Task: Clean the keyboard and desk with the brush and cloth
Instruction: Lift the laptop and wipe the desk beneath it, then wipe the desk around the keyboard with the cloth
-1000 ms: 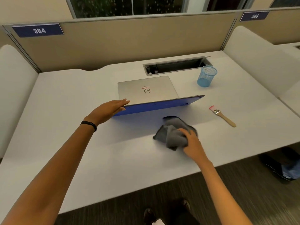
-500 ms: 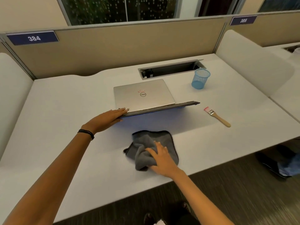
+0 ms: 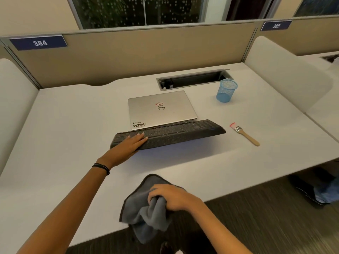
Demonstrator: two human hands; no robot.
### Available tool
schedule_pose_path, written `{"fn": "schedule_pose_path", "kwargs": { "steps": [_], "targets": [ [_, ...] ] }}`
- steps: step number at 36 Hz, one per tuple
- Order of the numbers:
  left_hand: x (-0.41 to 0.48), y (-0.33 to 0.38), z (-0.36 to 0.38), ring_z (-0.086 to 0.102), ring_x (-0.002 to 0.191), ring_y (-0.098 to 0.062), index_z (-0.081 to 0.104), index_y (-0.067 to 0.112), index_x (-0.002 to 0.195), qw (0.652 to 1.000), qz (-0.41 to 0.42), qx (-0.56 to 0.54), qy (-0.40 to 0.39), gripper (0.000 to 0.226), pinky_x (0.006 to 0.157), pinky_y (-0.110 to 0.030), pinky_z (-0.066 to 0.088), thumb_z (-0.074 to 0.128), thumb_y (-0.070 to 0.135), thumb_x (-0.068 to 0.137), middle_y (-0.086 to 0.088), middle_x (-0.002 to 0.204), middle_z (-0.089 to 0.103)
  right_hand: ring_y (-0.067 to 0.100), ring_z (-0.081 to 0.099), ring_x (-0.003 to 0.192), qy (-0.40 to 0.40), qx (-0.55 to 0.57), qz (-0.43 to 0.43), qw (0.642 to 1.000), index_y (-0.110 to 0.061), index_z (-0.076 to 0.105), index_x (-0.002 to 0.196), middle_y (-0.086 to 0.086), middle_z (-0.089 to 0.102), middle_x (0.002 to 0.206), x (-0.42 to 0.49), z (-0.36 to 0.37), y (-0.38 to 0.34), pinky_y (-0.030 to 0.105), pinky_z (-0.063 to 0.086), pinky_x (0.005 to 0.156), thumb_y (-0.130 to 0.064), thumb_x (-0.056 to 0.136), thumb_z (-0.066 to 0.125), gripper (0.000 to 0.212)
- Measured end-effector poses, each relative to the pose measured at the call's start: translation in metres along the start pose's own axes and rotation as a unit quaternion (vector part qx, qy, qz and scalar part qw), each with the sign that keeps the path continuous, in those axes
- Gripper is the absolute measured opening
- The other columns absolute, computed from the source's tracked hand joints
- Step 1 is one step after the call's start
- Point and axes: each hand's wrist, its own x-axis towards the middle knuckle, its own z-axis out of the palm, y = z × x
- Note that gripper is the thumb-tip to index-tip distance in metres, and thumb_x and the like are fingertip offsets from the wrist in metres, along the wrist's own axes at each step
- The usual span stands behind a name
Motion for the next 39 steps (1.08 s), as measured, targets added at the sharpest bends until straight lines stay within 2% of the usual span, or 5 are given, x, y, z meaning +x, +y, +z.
{"fn": "schedule_pose_path", "kwargs": {
  "steps": [14, 22, 28, 33, 39],
  "targets": [
    [-0.009, 0.012, 0.047, 0.006, 0.141, -0.031, 0.005, 0.011, 0.148, 0.991, 0.026, 0.104, 0.084, 0.098, 0.111, -0.048, 0.011, 0.059, -0.023, 0.073, -0.01, 0.154, 0.003, 0.01, 0.059, 0.091, 0.302, 0.041, 0.23, 0.924, -0.033, 0.06, 0.088, -0.004, 0.064, 0.099, -0.135, -0.109, 0.063, 0.022, 0.044, 0.082, -0.011, 0.077, 0.053, 0.025],
    [-0.01, 0.013, 0.046, -0.001, 0.144, -0.021, 0.011, 0.006, 0.148, 0.988, 0.025, 0.126, 0.085, 0.107, 0.108, -0.05, 0.018, 0.064, -0.027, 0.061, -0.013, 0.154, 0.017, 0.025, 0.049, 0.113, 0.247, -0.066, 0.361, 0.897, -0.024, 0.053, 0.117, 0.007, 0.042, 0.131, -0.139, -0.074, 0.098, 0.033, 0.041, 0.096, 0.001, 0.082, 0.049, 0.043],
    [-0.009, 0.013, 0.047, -0.019, 0.142, -0.012, 0.005, 0.009, 0.148, 0.991, 0.017, 0.115, 0.069, 0.112, 0.108, -0.051, 0.018, 0.063, -0.029, 0.06, -0.01, 0.155, 0.014, 0.017, 0.048, 0.12, 0.132, 0.056, 0.288, 0.947, -0.03, 0.062, 0.106, -0.002, 0.054, 0.128, -0.139, -0.089, 0.073, 0.037, 0.038, 0.104, -0.003, 0.078, 0.042, 0.044],
    [-0.01, 0.019, 0.052, -0.02, 0.142, -0.011, 0.006, 0.01, 0.149, 0.992, 0.008, 0.104, 0.076, 0.11, 0.11, -0.051, 0.014, 0.062, -0.028, 0.062, -0.01, 0.155, 0.011, 0.008, 0.061, 0.097, 0.302, 0.131, 0.13, 0.935, -0.016, 0.067, 0.095, -0.003, 0.066, 0.102, -0.121, -0.103, 0.034, 0.024, 0.047, 0.087, 0.005, 0.073, 0.051, 0.034],
    [-0.014, 0.031, 0.058, 0.004, 0.144, -0.024, 0.009, 0.01, 0.149, 0.99, 0.002, 0.102, 0.094, 0.113, 0.11, -0.052, 0.017, 0.066, -0.027, 0.059, -0.011, 0.155, 0.014, 0.012, 0.05, 0.117, 0.359, 0.002, 0.016, 0.933, -0.02, 0.061, 0.111, -0.004, 0.046, 0.131, -0.066, -0.093, 0.018, 0.023, 0.045, 0.095, 0.012, 0.073, 0.059, 0.05]
  ]
}}
